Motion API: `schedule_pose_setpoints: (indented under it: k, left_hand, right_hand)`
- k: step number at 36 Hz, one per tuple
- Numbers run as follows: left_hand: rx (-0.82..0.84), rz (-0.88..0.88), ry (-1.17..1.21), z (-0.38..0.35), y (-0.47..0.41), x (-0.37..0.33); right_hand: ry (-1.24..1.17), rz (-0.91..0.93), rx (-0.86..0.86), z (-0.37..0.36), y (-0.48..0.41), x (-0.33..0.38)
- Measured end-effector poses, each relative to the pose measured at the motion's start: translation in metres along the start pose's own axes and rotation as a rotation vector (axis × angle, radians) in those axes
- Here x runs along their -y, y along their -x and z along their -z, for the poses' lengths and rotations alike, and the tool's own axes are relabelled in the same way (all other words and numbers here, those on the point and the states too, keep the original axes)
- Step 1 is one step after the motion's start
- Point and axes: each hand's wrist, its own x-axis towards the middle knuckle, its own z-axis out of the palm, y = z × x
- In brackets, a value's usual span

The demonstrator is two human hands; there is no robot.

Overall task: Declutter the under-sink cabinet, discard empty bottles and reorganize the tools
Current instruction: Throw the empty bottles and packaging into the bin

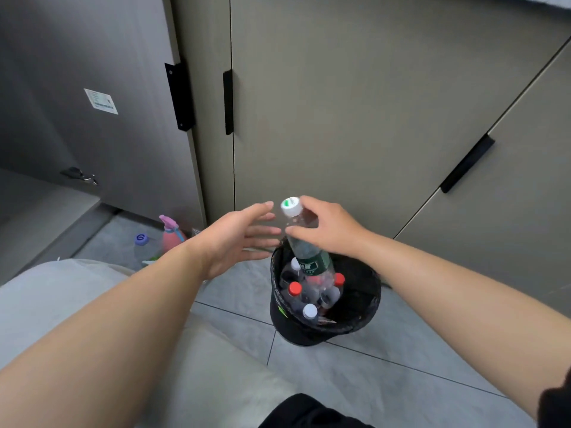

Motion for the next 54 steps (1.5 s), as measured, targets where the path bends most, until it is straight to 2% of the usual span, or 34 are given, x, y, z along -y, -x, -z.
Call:
schedule_pose_setpoints:
  k: [6,9,12,15,18,22,29,37,41,50,54]
  left_hand:
    - [-0.184,-0.026,-0.100,-0.001,-0.001,0.002]
    - [-0.215,-0.014,-0.190,-0.004,-0.003,0.005]
    - [-0.238,-0.039,-0.406,-0.004,-0.005,0.011]
    - [-0.240,-0.046,-0.628,-0.004,-0.007,0.017]
    - [-0.210,-0.033,-0.717,-0.004,-0.007,0.018]
    - [-0.203,-0.031,-0.750,-0.003,-0.007,0.017]
    - [-0.198,-0.028,-0.782,-0.002,-0.009,0.019]
    - [-0.172,-0.011,-0.785,0.001,-0.011,0.025]
    - [-0.164,-0.009,-0.778,0.001,-0.012,0.026]
    - [-0.166,-0.023,-0.771,0.005,-0.012,0.027]
    - [-0.162,-0.024,-0.769,0.005,-0.012,0.027]
  right_hand:
    - [0.047,-0.296,0.147,0.016,0.017,-0.043]
    - [0.115,-0.351,0.195,0.007,0.029,-0.061]
    - [0.119,-0.432,0.261,-0.006,0.039,-0.074]
    - [0.224,-0.430,0.319,-0.021,0.046,-0.081]
    - [0.316,-0.430,0.371,-0.037,0.054,-0.087]
    - [0.391,-0.483,0.386,-0.051,0.062,-0.094]
    - [0.480,-0.451,0.322,-0.054,0.056,-0.094]
    - [0.488,-0.509,0.423,-0.073,0.072,-0.102]
    - [0.543,-0.527,0.409,-0.084,0.078,-0.108]
    - [0.809,-0.542,0.384,-0.076,0.070,-0.107]
    - [0.853,-0.528,0.355,-0.073,0.069,-0.112]
